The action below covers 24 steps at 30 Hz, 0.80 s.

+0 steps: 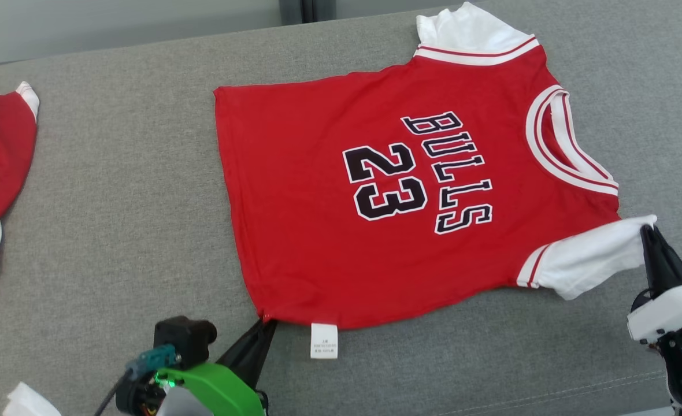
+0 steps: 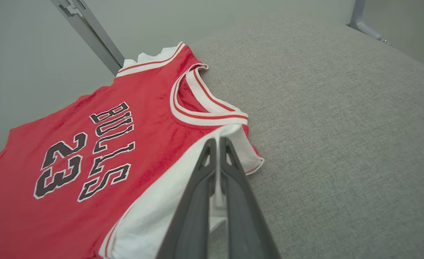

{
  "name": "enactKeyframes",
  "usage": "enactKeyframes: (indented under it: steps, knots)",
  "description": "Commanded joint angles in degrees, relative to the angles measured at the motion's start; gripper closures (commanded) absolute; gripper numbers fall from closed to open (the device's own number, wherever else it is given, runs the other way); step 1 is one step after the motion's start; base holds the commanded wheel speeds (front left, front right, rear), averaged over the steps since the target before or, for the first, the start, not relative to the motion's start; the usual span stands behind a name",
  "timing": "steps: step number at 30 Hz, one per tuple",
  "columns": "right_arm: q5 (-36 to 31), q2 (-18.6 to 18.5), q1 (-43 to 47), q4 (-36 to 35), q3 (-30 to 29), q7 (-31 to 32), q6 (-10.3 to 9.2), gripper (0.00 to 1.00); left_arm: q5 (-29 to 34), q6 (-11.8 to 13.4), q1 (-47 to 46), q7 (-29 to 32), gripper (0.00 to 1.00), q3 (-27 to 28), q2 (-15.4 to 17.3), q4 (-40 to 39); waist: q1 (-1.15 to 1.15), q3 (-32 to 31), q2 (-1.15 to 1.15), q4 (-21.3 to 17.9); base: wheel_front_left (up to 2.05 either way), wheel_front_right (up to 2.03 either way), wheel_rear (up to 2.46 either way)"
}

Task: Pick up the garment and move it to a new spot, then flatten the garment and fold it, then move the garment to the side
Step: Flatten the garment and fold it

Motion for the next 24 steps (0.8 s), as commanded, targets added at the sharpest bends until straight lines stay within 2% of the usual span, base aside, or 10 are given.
enactKeyframes:
  steps: [1,7,14,18,24]
  knots:
    - [-0.19,-0.81,-2.2,0.29,0.05,0.92,-0.08,1.0,-0.91,-0.46,-2.17,1.44,1.0,0.5,0.85,-0.58,0.0,0.23,0.0,0.3,0.0,0.0,0.0]
    - [-1.79,-4.25,-8.81,2.13,0.86,5.05,-0.08,1.0,-3.3,-1.67,-8.81,7.91,1.0,1.47,1.91,-2.54,0.0,1.59,0.0,1.49,0.0,0.0,0.0]
    - [-3.41,-6.78,-14.83,5.63,3.17,7.87,-0.08,1.0,-5.93,-2.67,-16.5,16.36,1.0,1.4,2.38,-0.89,0.0,2.74,0.0,2.24,0.0,0.0,0.0]
    - [-4.42,-7.49,-17.8,7.95,4.9,7.42,-0.08,1.0,-6.28,-2.43,-19.78,19.29,1.0,1.49,2.75,1.29,0.0,3.25,0.0,2.06,0.0,0.0,0.0]
    - [-6.39,-8.28,-21.05,11.46,7.4,5.68,-0.08,1.0,-7.23,-2.42,-22.14,20.9,1.0,1.14,1.1,4.98,0.0,3.56,0.0,1.78,0.0,0.0,0.0]
